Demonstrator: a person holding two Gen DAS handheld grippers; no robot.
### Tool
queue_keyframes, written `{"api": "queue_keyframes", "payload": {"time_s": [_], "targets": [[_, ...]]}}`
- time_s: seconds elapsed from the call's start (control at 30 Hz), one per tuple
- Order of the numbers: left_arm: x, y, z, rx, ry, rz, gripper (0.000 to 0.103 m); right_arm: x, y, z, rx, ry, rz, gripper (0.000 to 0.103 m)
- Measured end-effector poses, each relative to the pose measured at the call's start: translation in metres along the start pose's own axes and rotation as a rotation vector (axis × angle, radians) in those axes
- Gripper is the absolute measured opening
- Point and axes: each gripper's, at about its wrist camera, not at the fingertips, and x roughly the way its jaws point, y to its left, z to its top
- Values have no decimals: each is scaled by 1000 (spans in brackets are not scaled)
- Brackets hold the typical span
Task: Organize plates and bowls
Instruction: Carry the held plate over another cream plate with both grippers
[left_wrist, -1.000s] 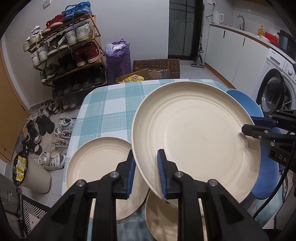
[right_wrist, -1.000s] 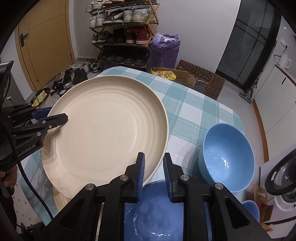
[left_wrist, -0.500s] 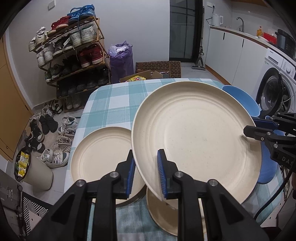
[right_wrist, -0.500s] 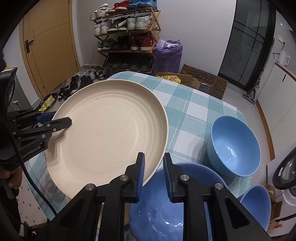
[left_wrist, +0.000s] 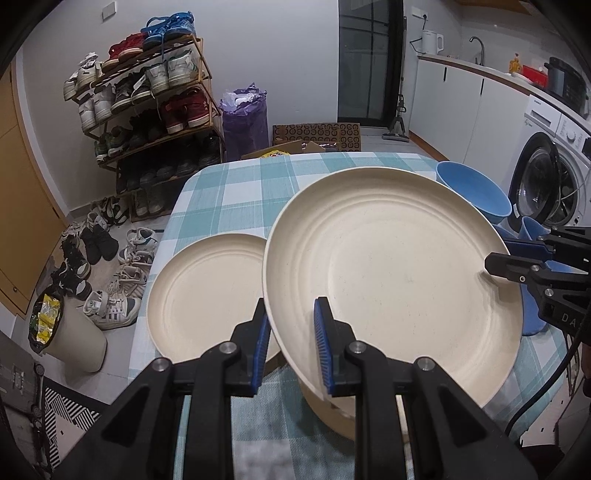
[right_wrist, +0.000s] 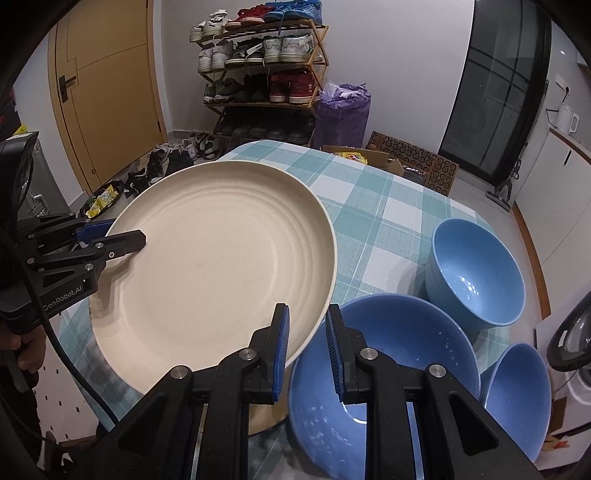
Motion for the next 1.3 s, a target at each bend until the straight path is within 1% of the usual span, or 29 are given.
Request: {"api": "queue_keyframes", "payload": {"time_s": [0.13,0.3,0.5,0.77,1.0,1.2,1.3], "targets": [[0,2,-8,-4,-2,-2,21,-3,8,-9,-5,-2,-3,20],[3,5,-16,-16,-2,2,21,1,15,-20,1,4,10,20],[7,7,-26,-27,-2,0,21,8,25,-31,-9,17,2,20],[16,9,-36,-34,10,-4,21,12,26,-38,14,20,8,20],[22,9,-42,-36,20,-14,21,16,25,-49,60,20,19,20],[30,9,-45,-44,25,-21,22,18,22,-55,78,17,27,20],[32,10,-47,-51,28,-26,22,21,23,-55,72,16,17,20]]}}
